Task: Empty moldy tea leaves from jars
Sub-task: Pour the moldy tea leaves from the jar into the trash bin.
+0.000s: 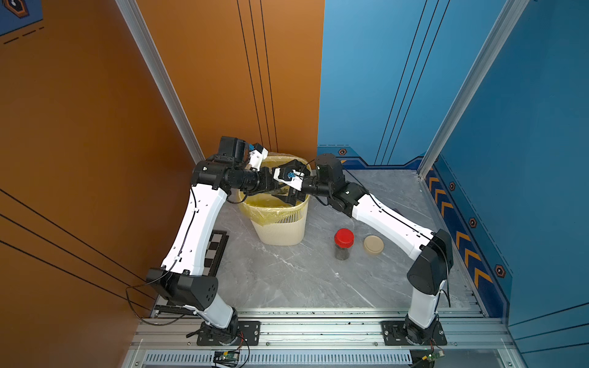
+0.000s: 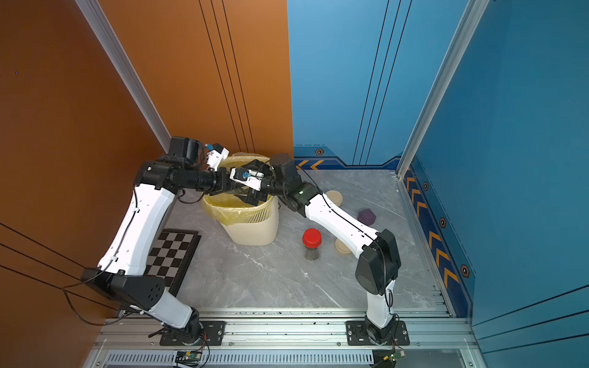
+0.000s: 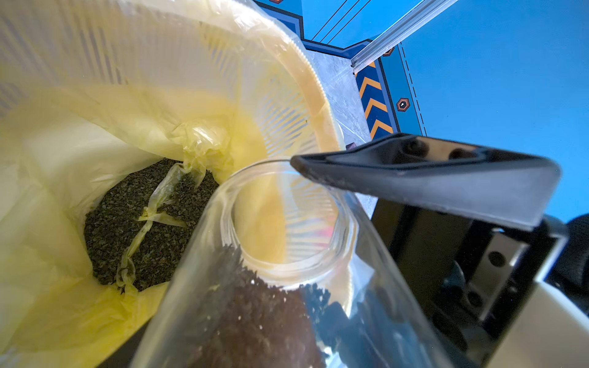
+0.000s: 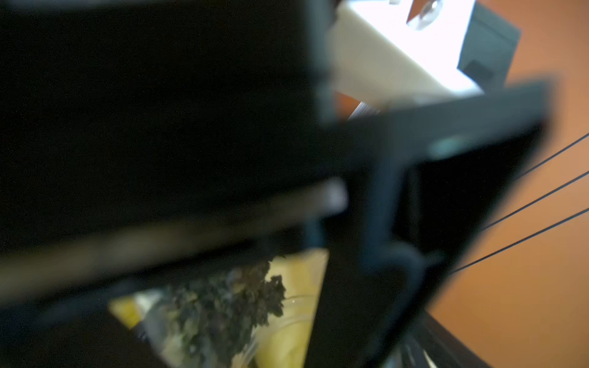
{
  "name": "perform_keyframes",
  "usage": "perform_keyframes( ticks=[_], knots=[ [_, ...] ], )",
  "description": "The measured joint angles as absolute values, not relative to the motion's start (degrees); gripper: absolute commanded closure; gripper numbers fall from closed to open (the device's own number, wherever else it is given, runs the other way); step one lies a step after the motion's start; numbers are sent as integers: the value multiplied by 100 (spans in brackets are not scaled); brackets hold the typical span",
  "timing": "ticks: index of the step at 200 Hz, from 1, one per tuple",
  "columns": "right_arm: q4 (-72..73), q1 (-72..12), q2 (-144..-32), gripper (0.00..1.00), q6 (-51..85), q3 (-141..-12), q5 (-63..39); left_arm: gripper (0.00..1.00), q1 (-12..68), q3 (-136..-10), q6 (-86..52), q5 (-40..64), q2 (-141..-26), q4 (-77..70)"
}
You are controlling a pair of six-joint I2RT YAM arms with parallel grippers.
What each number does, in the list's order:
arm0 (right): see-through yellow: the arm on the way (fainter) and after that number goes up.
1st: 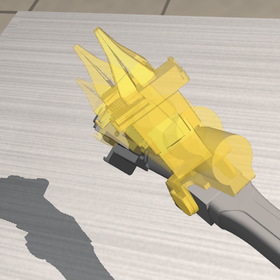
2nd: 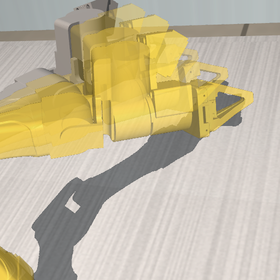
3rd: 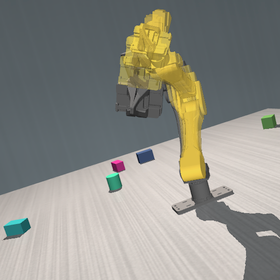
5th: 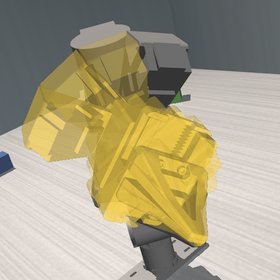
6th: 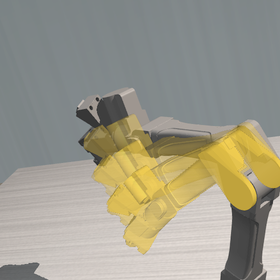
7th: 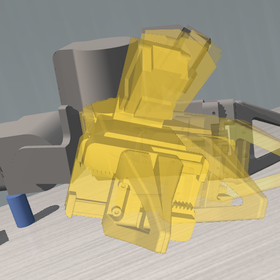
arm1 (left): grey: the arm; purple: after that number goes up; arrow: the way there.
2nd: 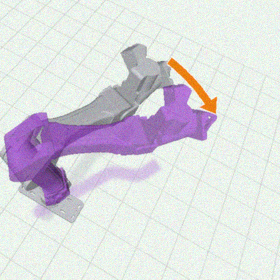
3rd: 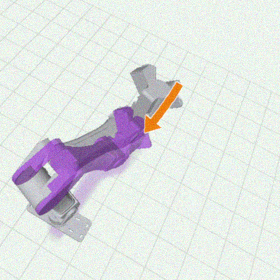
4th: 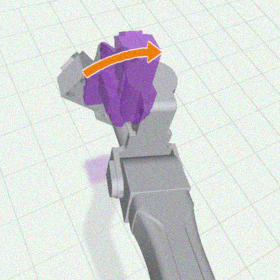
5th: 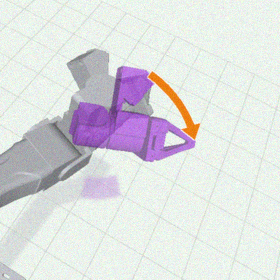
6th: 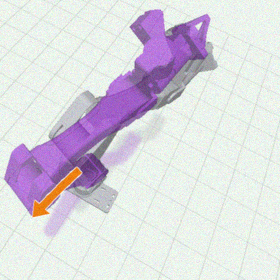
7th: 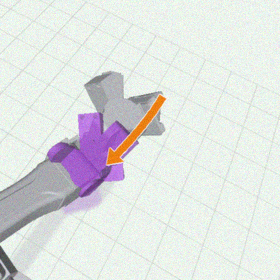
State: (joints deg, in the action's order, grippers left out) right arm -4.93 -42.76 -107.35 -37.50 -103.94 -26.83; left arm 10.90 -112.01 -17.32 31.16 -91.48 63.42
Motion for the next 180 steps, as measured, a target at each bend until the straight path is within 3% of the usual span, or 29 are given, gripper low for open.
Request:
perform_keyframes(
  ticks=[93, 130, 180],
  knots=[
    [-432, -4276, -10746, 10, -3970, -10388, -2823, 52, 1009, -11185, -1697, 3317, -9150, 6394],
    [-432, -4270, -10750, 30, -4051, -10388, -2873, 48, 1007, -11172, -1697, 3330, -9150, 6399],
    [-386, -4257, -10766, 46, -4073, -10363, -2976, 38, 972, -11104, -1697, 3420, -9150, 6392]
  ],
)
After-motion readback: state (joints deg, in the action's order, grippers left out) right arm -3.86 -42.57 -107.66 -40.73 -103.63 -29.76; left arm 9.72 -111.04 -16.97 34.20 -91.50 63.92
